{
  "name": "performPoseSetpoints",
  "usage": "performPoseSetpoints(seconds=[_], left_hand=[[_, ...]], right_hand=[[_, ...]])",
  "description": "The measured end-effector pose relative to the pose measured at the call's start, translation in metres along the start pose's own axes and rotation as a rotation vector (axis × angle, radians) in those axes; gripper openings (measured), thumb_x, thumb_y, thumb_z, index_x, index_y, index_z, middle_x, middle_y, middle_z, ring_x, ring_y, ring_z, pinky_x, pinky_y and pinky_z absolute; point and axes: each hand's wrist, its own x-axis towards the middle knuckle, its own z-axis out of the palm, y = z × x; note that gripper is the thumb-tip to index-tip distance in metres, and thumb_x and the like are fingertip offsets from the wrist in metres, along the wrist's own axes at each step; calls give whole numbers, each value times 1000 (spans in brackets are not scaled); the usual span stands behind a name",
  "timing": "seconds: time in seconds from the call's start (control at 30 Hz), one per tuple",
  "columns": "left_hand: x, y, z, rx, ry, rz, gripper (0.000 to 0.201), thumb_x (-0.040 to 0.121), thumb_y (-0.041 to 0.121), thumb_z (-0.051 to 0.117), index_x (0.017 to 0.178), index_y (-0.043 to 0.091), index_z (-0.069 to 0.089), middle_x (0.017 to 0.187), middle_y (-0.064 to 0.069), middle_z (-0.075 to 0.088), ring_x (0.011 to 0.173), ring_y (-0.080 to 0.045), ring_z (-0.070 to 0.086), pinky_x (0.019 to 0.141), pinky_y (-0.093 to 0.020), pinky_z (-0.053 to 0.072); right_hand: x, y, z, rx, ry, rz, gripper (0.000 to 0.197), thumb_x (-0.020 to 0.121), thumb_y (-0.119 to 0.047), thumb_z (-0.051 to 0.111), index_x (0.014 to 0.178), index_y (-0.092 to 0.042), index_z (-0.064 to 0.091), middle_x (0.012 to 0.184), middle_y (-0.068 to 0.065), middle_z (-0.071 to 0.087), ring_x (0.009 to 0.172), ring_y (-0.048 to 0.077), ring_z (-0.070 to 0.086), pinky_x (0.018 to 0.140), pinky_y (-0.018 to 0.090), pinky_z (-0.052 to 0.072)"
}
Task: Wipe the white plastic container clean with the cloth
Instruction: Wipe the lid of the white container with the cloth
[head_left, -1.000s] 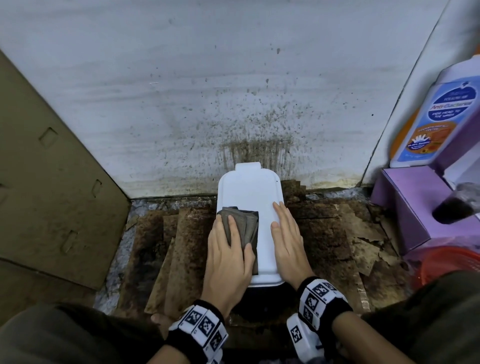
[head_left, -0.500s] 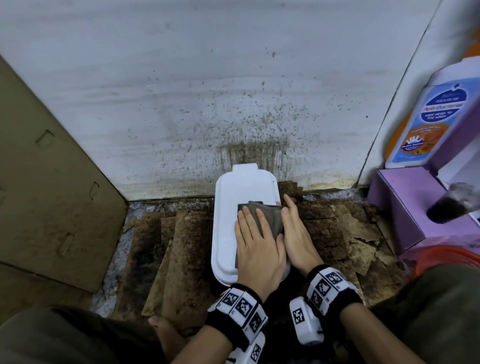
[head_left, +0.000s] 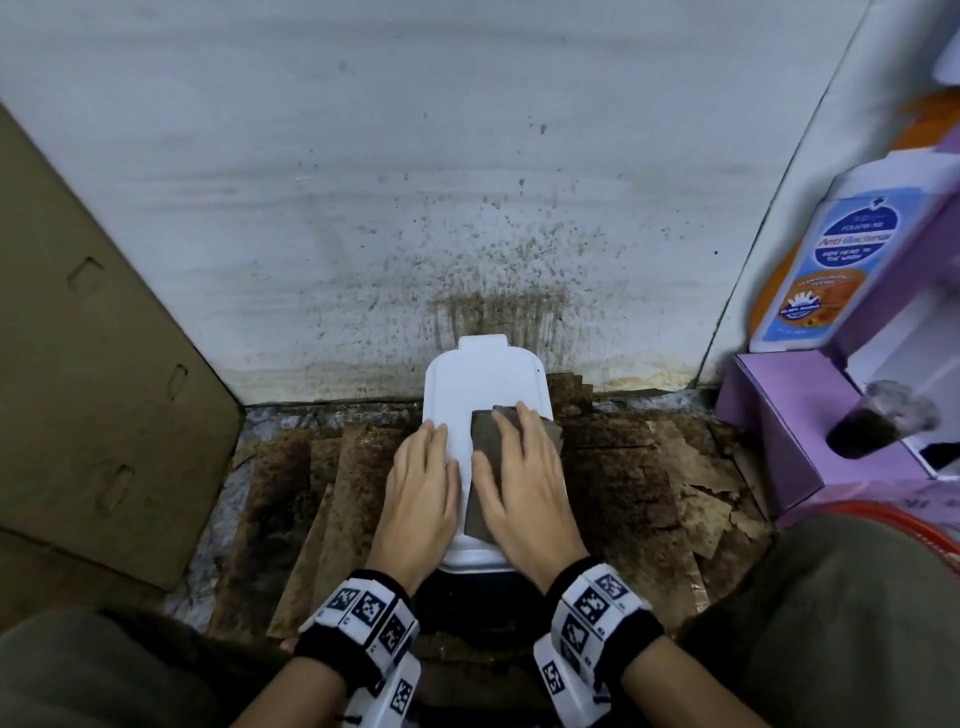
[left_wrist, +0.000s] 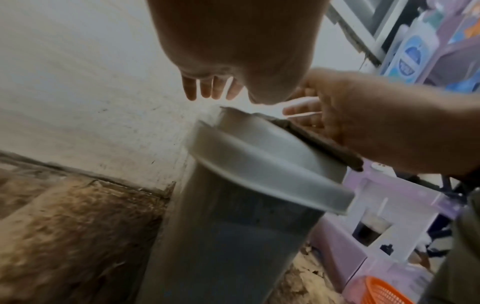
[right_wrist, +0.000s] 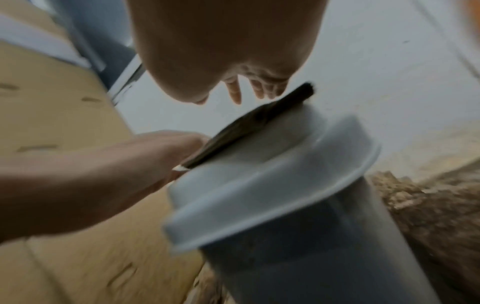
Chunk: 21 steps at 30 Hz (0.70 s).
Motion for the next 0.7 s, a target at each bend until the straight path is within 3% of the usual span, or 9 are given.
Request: performPoseSetpoints(seconds=[0.07,0.2,0.27,0.33,0.4,0.47,0.53,0.6,0.7], left_hand=[[-4,-3,6,-20,-34,-7,72,101,43,9,155,2,30,162,-20,25,150,-30,21,120,-30,19],[-6,-2,10,-34,-18,-19,72,100,42,9,156,2,29,160,-23,24,149,-33,22,117,-30,18],[-6,-4,11,-58,-30,-20,73,99,44,8,157,4,27,161,-21,22,149,-32,21,117,-29,19],[-7,-6,12,-95,-32,-20,73,98,46,6,159,9,23,163,-18,19,150,-28,17,117,-27,16],[-6,-8,11,-122,-29,-17,72,99,48,6,160,11,21,163,-16,17,150,-25,14,117,-25,13],[-6,-8,10,-146,-42,-20,65,104,45,13,160,13,19,164,-14,15,150,-23,11,118,-24,11],[-6,-8,10,-166,-58,-20,57,108,35,24,161,14,17,165,-14,12,151,-23,8,118,-24,9],[-6,-10,10,-163,-54,2,59,107,37,22,161,14,16,165,-15,12,151,-25,9,118,-26,10],[-6,-14,14,-143,-45,27,67,103,45,12,161,13,17,164,-17,14,150,-28,13,119,-31,16]], right_hand=[[-8,-4,9,-173,-19,77,73,99,-56,19,156,-12,28,167,15,16,155,32,10,125,47,17],[-12,-4,19,-269,16,155,86,96,-61,31,153,3,32,161,25,27,151,38,27,119,50,32],[-10,-4,20,-234,28,171,90,94,-61,32,155,5,24,163,27,19,153,37,20,122,48,27],[-8,-4,15,-191,-23,166,89,97,-57,32,158,3,9,166,24,3,156,34,5,126,43,13],[-2,2,9,-65,-71,148,83,101,-45,40,158,-1,-2,167,17,-9,156,25,-8,127,36,1],[4,11,2,96,-83,141,78,104,-32,43,159,-4,-4,168,8,-11,155,15,-12,127,31,-1],[12,21,-4,190,-118,145,74,105,-27,42,160,-9,-3,169,0,-9,154,8,-10,124,22,-2],[19,27,-9,214,-172,153,71,106,-29,40,161,-13,-3,169,-4,-8,154,5,-7,116,13,-2],[34,32,-24,259,-241,148,70,106,-27,43,161,-13,2,169,1,7,152,10,16,116,15,13]])
